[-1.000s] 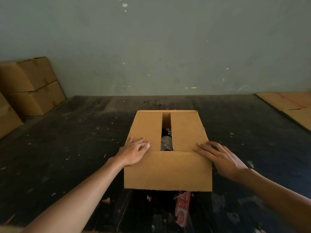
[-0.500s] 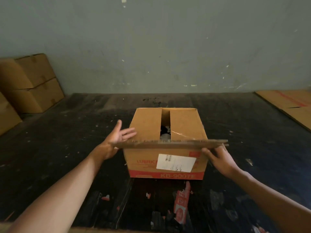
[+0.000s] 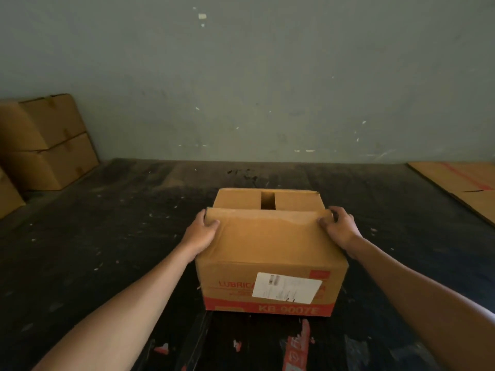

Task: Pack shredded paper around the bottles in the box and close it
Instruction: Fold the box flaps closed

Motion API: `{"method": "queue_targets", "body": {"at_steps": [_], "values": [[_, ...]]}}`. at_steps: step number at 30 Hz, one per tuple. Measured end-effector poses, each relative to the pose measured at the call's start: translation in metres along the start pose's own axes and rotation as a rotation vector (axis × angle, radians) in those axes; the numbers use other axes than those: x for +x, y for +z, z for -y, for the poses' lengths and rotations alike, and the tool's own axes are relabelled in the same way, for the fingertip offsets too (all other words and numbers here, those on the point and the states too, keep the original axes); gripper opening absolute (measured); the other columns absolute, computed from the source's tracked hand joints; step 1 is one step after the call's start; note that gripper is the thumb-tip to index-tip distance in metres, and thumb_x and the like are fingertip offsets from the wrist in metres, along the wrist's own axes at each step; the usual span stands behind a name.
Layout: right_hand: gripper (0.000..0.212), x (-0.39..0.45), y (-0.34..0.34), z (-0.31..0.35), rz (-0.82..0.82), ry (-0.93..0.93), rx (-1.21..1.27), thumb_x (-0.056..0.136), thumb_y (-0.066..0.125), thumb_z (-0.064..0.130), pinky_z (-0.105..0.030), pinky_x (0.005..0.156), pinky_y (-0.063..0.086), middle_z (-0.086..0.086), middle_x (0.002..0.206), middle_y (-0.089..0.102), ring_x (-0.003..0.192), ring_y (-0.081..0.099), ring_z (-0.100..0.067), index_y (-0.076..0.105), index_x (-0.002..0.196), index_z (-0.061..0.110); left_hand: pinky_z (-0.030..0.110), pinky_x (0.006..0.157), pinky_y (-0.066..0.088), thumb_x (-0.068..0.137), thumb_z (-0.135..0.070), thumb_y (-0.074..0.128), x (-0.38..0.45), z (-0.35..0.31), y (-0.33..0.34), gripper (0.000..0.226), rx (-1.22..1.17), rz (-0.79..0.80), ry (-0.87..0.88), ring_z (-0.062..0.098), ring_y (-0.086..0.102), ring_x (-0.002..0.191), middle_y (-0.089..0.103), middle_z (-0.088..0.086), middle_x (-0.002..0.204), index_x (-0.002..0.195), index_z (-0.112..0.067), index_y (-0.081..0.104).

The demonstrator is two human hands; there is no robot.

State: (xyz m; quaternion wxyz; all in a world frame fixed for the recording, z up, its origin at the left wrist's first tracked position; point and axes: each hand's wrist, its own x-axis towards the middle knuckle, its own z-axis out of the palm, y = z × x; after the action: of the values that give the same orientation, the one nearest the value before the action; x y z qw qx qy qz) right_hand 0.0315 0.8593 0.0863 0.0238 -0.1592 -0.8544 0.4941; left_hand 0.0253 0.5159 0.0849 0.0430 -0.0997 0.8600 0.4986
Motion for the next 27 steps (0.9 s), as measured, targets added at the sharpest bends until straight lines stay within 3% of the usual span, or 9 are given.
{"method": "queue_targets", "body": {"at_steps": [3,7,10,17,27], "values": [[0.059,0.025,0.007,0.018,0.017,0.012,-0.068,0.097,0.058,0.035,-0.048,0.096,0.049,-0.013,0.151,0.033,0.120,0.051,-0.035,0.032,0.150,0.026,0.047,0.110,0.033,0.099,-0.046,0.050,0.018,-0.012,0.000,0.077,0.118,0.055,0.042,0.032,0.035,0.142,0.028,0.007,0.160,0.159,-0.030,0.005],[0.057,0.057,0.014,0.031,0.022,0.025,-0.072,0.100,0.050,0.042,-0.047,0.096,0.047,-0.014,0.147,0.042,0.120,0.052,-0.034,0.032,0.151,0.023,0.046,0.111,0.033,0.101,-0.048,0.042,0.039,-0.010,0.010,0.064,0.278,0.091,0.078,0.031,0.035,0.142,0.029,0.007,0.161,0.157,-0.030,0.017],[0.058,0.081,0.020,0.033,0.006,0.094,-0.050,0.101,0.043,0.048,-0.050,0.103,0.045,-0.015,0.145,0.045,0.123,0.051,-0.034,0.033,0.151,0.021,0.052,0.110,0.033,0.101,-0.054,0.033,0.044,0.006,0.022,0.062,0.344,0.049,0.056,0.033,0.036,0.141,0.022,0.005,0.162,0.157,-0.036,0.014],[0.071,0.122,0.032,0.033,0.025,0.295,0.029,0.100,0.034,0.057,-0.050,0.113,0.033,-0.019,0.146,0.045,0.129,0.046,-0.038,0.036,0.149,0.006,0.050,0.104,0.038,0.101,-0.059,0.024,0.049,0.006,0.025,0.063,0.423,0.002,0.020,0.033,0.044,0.134,0.040,0.009,0.153,0.157,-0.036,0.005],[0.077,0.156,0.022,0.029,0.127,0.336,0.356,0.089,0.061,0.056,-0.054,0.108,0.038,-0.018,0.138,0.052,0.123,0.051,-0.040,0.041,0.144,0.006,0.053,0.106,0.036,0.101,-0.058,0.022,0.048,0.006,0.030,0.063,0.496,-0.051,0.009,0.033,0.043,0.135,0.041,0.010,0.152,0.157,-0.036,0.004]]}}
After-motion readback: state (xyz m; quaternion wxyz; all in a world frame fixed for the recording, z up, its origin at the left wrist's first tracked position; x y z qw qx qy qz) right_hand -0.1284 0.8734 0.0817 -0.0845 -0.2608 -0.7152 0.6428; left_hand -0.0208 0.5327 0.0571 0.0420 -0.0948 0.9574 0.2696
